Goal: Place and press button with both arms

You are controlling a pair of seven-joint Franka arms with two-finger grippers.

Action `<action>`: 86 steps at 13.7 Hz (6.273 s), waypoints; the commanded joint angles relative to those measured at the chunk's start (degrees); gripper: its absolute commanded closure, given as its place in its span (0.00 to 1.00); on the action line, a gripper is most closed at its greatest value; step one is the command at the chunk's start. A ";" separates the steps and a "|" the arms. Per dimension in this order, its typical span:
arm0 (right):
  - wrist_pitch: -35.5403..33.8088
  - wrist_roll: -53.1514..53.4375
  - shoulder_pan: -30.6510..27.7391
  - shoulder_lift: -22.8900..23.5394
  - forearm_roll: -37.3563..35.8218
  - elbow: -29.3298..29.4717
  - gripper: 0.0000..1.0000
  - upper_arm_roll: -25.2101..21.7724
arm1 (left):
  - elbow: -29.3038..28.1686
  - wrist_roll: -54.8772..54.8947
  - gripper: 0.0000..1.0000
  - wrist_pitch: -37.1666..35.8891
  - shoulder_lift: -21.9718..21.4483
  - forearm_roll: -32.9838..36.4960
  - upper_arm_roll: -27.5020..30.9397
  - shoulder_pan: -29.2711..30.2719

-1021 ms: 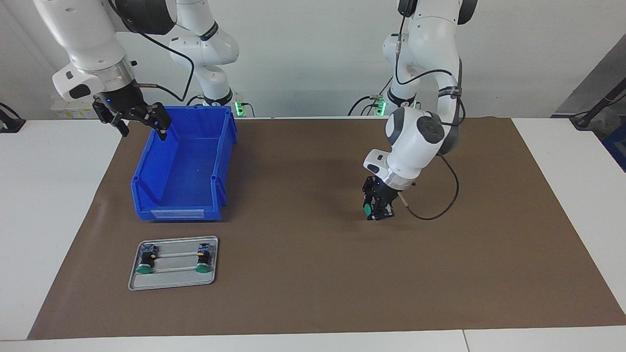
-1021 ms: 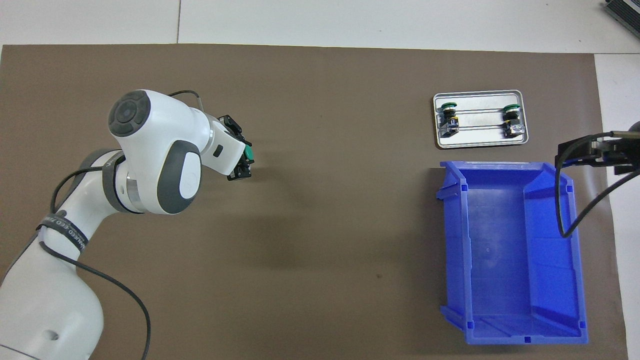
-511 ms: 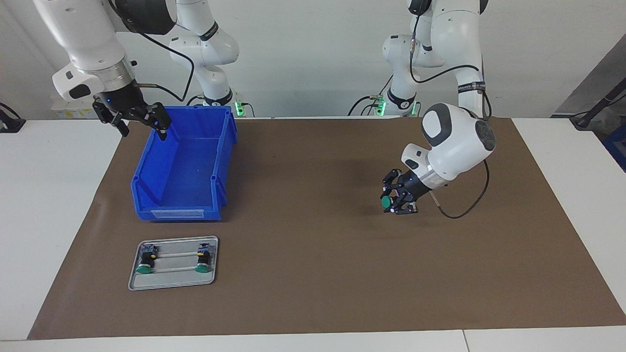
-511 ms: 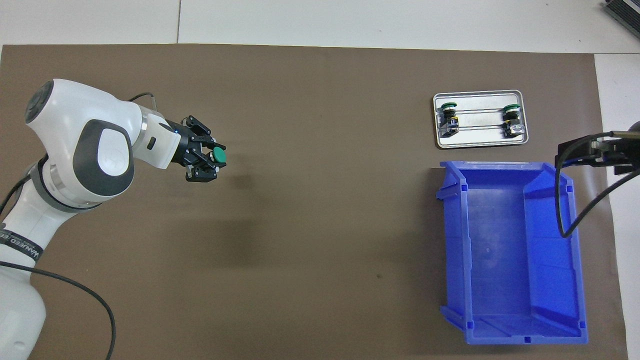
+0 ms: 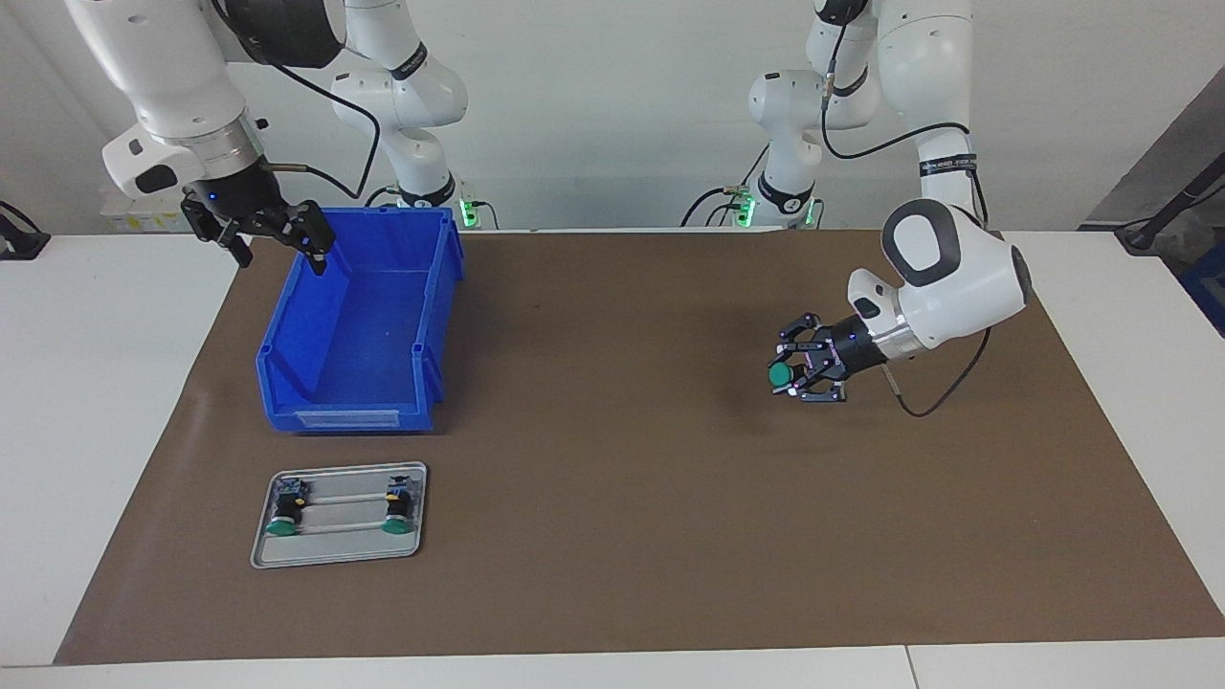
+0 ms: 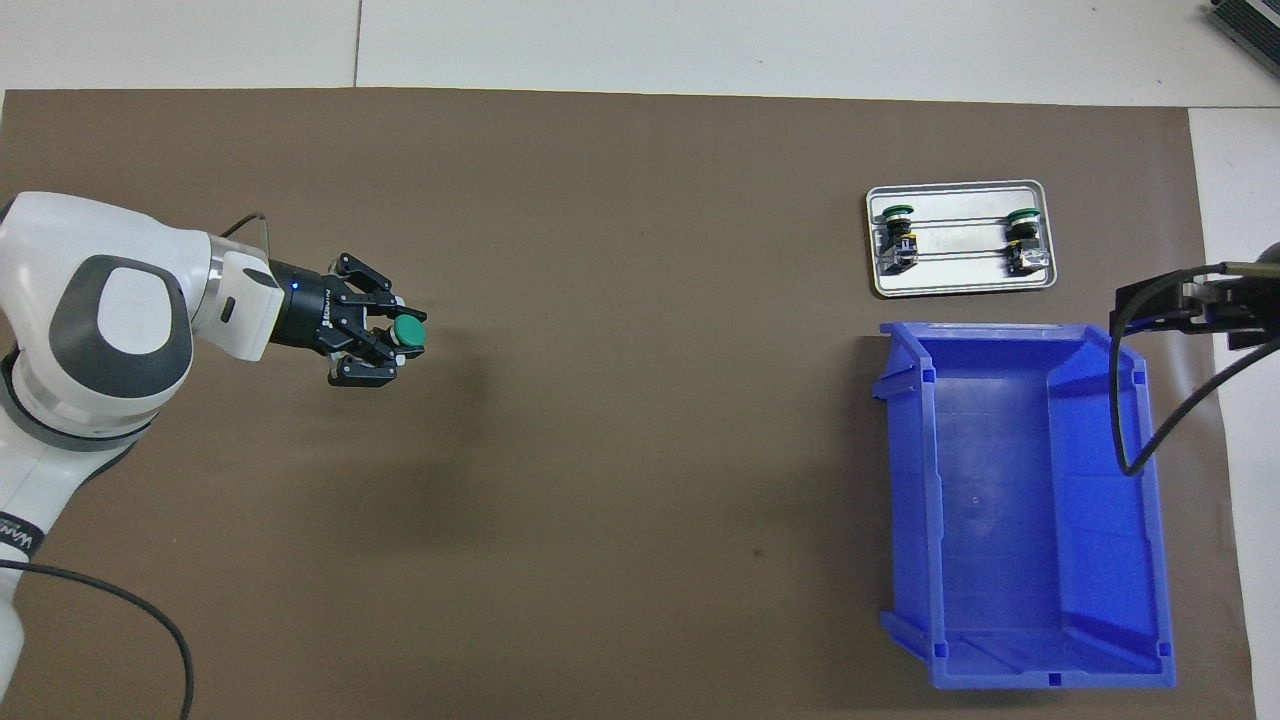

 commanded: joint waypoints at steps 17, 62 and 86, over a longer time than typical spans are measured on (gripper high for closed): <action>0.37 -1.11 -0.54 -0.61 -0.08 -0.83 0.00 0.61 | -22.37 33.54 1.00 -3.16 -5.38 -36.44 -0.44 1.94; 0.37 -1.11 -0.54 -0.69 -0.08 -0.74 0.00 0.61 | -26.86 57.38 0.28 -15.02 6.66 -54.83 -0.09 -3.33; 0.37 -1.20 -0.54 -0.69 -0.08 -0.74 0.00 0.61 | -5.87 7.15 0.00 -15.99 1.48 -54.74 -0.18 -3.42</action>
